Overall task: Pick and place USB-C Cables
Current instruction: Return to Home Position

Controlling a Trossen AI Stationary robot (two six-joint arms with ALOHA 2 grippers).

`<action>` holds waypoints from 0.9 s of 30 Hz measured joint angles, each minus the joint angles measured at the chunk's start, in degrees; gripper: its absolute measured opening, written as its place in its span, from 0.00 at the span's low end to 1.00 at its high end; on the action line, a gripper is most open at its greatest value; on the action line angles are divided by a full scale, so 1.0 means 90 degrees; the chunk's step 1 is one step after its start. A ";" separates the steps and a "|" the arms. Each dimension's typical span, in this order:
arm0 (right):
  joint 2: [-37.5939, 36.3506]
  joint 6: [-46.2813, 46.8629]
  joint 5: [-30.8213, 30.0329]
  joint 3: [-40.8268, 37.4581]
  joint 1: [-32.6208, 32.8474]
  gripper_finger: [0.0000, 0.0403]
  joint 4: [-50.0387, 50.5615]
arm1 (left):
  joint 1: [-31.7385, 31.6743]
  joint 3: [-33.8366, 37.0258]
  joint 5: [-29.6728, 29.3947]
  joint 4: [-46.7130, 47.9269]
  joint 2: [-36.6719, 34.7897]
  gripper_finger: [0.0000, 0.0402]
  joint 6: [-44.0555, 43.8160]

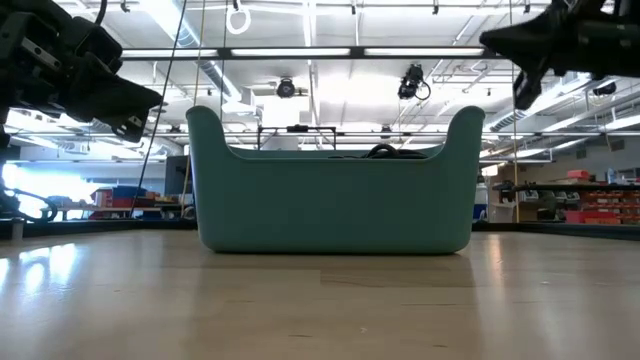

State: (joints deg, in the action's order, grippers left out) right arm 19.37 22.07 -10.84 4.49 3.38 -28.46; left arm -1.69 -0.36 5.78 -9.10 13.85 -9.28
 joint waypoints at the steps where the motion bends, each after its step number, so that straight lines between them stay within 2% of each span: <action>1: -0.0059 0.0007 -0.0070 -0.0075 0.0000 0.00 0.0003 | 0.0000 0.0000 0.0000 0.0000 0.0000 0.05 0.0000; 7: -0.0203 -0.0200 -0.0811 -0.0466 0.0000 0.00 0.0223 | 0.0000 -0.0001 0.0000 0.0000 0.0000 0.05 0.0000; 11: -0.0196 0.0192 -0.1489 -0.0448 -0.0007 0.01 0.0592 | 0.0000 -0.0001 -0.0001 -0.0005 0.0002 0.05 -0.0001; 17: -0.0201 -0.0129 -0.1452 -0.0435 -0.0007 0.04 0.0288 | 0.0000 0.0000 -0.0001 -0.0005 0.0002 0.05 0.0000; 19: -0.0201 -0.0310 -0.1114 -0.0435 -0.0007 0.04 0.0137 | 0.0000 0.0000 0.0000 -0.0005 0.0000 0.05 0.0000; 21: -0.0199 -0.0629 -0.0447 -0.0435 -0.0007 0.04 -0.0003 | 0.0000 -0.0001 -0.0001 -0.0005 0.0002 0.05 0.0000; 27: -0.0198 -0.2275 0.1308 -0.0430 -0.0005 0.04 -0.0274 | 0.0005 0.0000 -0.0001 -0.0354 0.0002 0.05 0.0563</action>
State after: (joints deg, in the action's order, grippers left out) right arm 17.58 1.60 0.94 0.62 3.33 -30.92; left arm -1.65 -0.36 5.78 -12.29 13.87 -4.21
